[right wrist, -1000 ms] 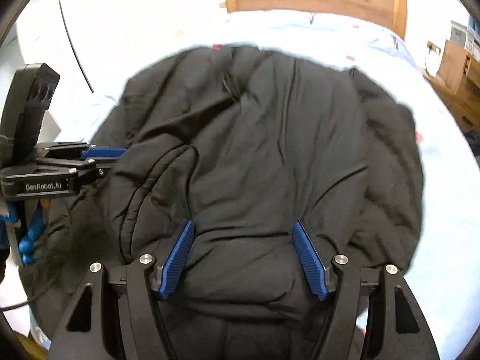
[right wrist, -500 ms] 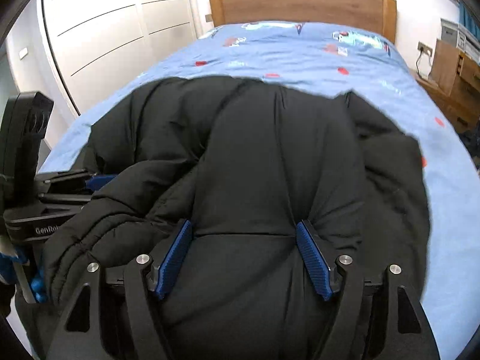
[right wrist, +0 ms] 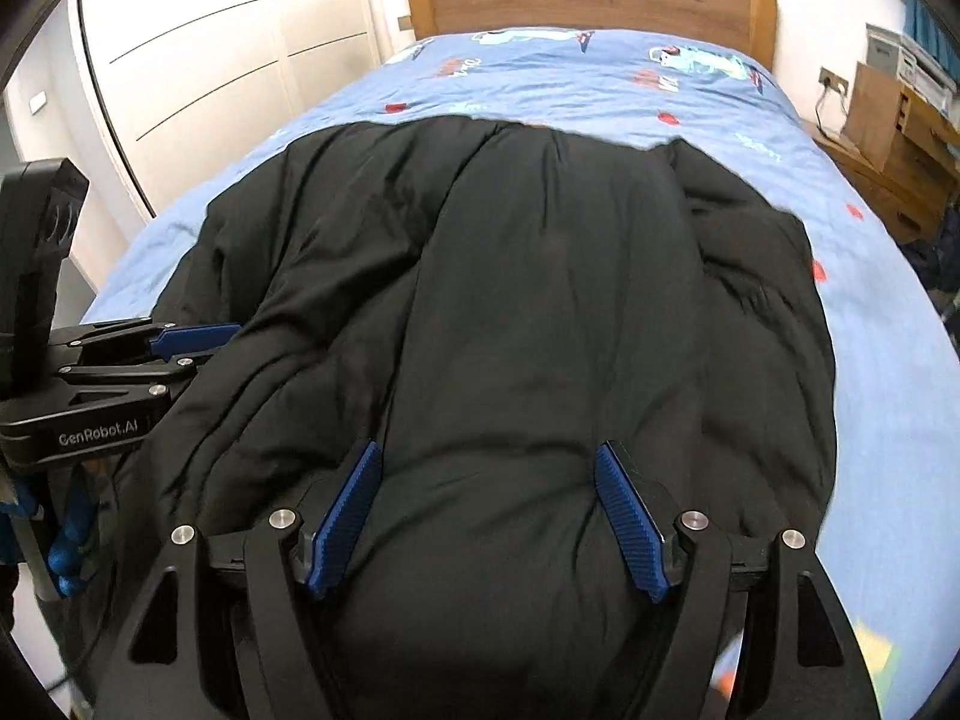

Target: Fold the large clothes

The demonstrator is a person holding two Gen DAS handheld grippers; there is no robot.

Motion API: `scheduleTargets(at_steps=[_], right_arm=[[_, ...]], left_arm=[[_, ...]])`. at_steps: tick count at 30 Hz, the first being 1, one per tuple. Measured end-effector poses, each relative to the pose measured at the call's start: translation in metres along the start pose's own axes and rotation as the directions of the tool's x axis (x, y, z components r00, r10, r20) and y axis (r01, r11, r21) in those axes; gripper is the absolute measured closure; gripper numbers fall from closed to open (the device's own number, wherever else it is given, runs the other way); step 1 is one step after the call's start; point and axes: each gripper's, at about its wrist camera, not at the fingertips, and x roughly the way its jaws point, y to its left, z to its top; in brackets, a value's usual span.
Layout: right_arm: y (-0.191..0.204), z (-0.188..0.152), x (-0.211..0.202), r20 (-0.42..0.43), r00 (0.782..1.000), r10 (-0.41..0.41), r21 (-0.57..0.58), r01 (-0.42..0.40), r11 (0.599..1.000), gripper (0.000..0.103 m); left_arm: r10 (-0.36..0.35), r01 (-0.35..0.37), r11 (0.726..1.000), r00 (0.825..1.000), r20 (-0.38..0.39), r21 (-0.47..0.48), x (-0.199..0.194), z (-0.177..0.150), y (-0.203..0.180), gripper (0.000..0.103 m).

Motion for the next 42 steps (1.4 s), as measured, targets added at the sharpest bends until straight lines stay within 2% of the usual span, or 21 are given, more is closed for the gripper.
scheduleTargets(at_steps=[4,8,15,21,27,30,35,37,42], right_arm=[[0.008,-0.017,-0.016,-0.015,1.000,-0.006,0.017,0.006,1.000,0.030],[0.016,-0.029,-0.038,-0.023,1.000,-0.012,0.033,0.013,0.999,0.030],[0.018,-0.059,-0.104,0.041,0.999,-0.021,0.071,0.018,0.997,0.029],[0.023,-0.085,-0.148,0.081,0.996,-0.039,0.079,0.033,0.996,0.028],[0.030,-0.107,-0.174,0.108,0.993,-0.036,0.084,0.027,0.996,0.026],[0.030,-0.121,-0.185,0.115,0.993,-0.035,0.091,0.025,0.996,0.026],[0.022,-0.144,-0.199,0.120,0.992,-0.037,0.125,0.022,0.992,0.025],[0.018,-0.153,-0.206,0.120,0.992,-0.049,0.132,0.033,0.991,0.025],[0.005,-0.177,-0.227,0.134,0.987,-0.092,0.155,0.071,0.985,0.019]], left_arm=[[0.002,-0.001,1.000,0.999,-0.036,0.005,-0.022,-0.023,-0.001,0.060],[-0.015,0.015,1.000,0.999,-0.038,0.004,-0.055,-0.047,0.001,0.060],[-0.055,0.055,0.998,0.998,-0.010,-0.023,-0.119,-0.092,0.023,0.060],[-0.026,0.026,0.999,0.999,0.026,-0.018,-0.167,-0.118,0.038,0.060],[0.019,-0.016,0.999,0.997,0.077,-0.046,-0.213,-0.140,0.065,0.059],[0.050,-0.042,0.996,0.994,0.098,-0.083,-0.230,-0.156,0.079,0.059],[0.028,-0.006,0.984,0.992,0.124,-0.177,-0.246,-0.194,0.096,0.059],[0.038,-0.014,0.979,0.993,0.116,-0.202,-0.248,-0.210,0.101,0.049],[0.069,-0.045,0.965,0.994,0.084,-0.260,-0.251,-0.247,0.117,0.046]])
